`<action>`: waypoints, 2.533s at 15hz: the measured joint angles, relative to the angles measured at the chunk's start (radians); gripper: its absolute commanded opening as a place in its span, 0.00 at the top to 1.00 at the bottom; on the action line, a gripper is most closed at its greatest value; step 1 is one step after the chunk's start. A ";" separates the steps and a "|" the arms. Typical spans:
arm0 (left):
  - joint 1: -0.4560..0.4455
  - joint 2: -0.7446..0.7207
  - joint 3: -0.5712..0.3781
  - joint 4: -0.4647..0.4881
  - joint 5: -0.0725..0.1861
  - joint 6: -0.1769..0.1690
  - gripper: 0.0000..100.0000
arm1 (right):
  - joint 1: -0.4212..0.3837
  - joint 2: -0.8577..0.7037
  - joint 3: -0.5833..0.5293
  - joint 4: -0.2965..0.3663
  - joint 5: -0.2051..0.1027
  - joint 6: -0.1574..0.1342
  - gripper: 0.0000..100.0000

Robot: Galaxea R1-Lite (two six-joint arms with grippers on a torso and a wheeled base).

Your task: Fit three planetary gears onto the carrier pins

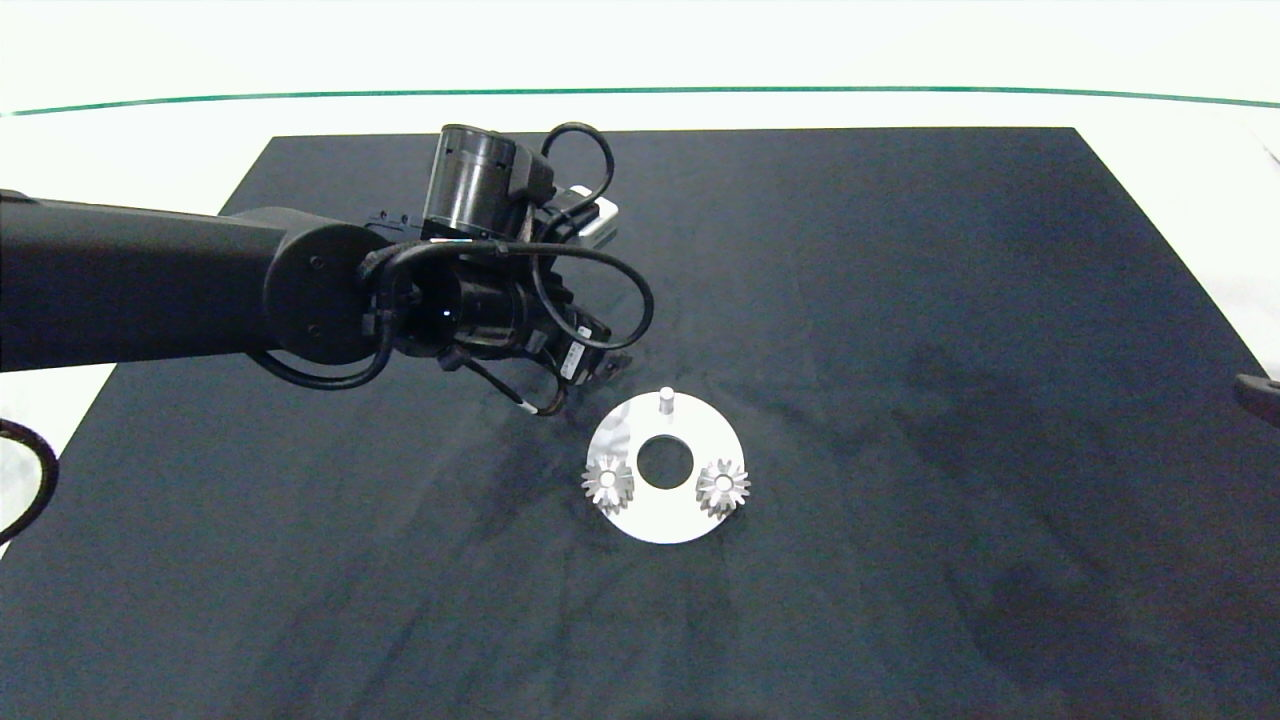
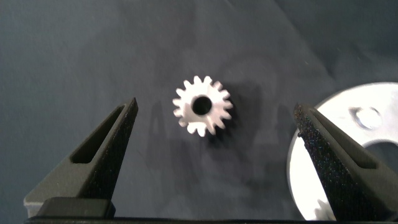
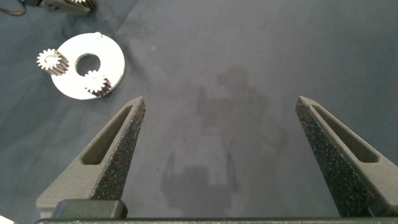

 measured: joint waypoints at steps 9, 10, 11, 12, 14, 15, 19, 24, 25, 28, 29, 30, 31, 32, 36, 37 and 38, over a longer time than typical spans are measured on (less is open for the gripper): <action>0.023 0.069 -0.086 0.069 -0.001 -0.001 0.00 | 0.002 -0.002 0.000 0.000 0.000 0.000 0.00; 0.023 0.072 -0.090 0.069 -0.001 -0.001 0.00 | 0.005 -0.002 0.000 0.000 0.000 0.000 0.00; 0.021 0.076 -0.091 0.069 0.000 -0.001 0.00 | 0.009 -0.002 0.000 0.000 0.000 0.000 0.00; 0.020 0.080 -0.092 0.069 0.000 -0.001 0.00 | 0.010 -0.002 0.000 0.000 0.000 0.000 0.00; 0.017 0.085 -0.094 0.069 0.000 0.000 0.00 | 0.012 -0.002 0.000 0.000 0.000 0.000 0.00; 0.016 0.088 -0.094 0.069 0.000 0.000 0.01 | 0.012 -0.002 0.000 0.000 0.000 0.000 0.00; 0.015 0.094 -0.095 0.070 -0.002 -0.001 0.08 | 0.013 -0.002 0.000 0.000 0.000 0.000 0.00; 0.014 0.099 -0.103 0.079 -0.003 -0.001 0.19 | 0.013 -0.002 0.000 0.000 0.000 0.000 0.00; 0.014 0.101 -0.107 0.079 -0.004 -0.001 0.20 | 0.013 -0.002 0.000 0.000 0.000 0.000 0.00; 0.014 0.106 -0.115 0.079 -0.003 -0.001 0.26 | 0.012 -0.002 0.000 0.000 0.000 0.000 0.00; 0.014 0.107 -0.116 0.080 -0.004 -0.001 0.29 | 0.012 -0.002 0.000 0.000 0.000 0.000 0.00; 0.014 0.108 -0.116 0.080 -0.004 -0.001 0.31 | 0.012 -0.002 0.000 0.000 0.000 0.000 0.00; 0.014 0.109 -0.116 0.079 -0.004 0.000 0.32 | 0.012 -0.002 0.000 0.000 0.000 0.000 0.00; 0.014 0.109 -0.114 0.083 -0.004 0.000 0.35 | 0.012 -0.002 0.000 0.000 0.000 0.000 0.00; 0.014 0.109 -0.114 0.093 -0.003 0.000 0.43 | 0.012 -0.002 0.000 0.000 0.000 0.000 0.00; 0.014 0.109 -0.114 0.094 -0.003 0.000 0.44 | 0.012 -0.002 0.000 0.000 0.000 0.000 0.00; 0.014 0.108 -0.114 0.094 -0.003 0.000 0.47 | 0.012 -0.002 0.000 0.000 0.000 0.000 0.00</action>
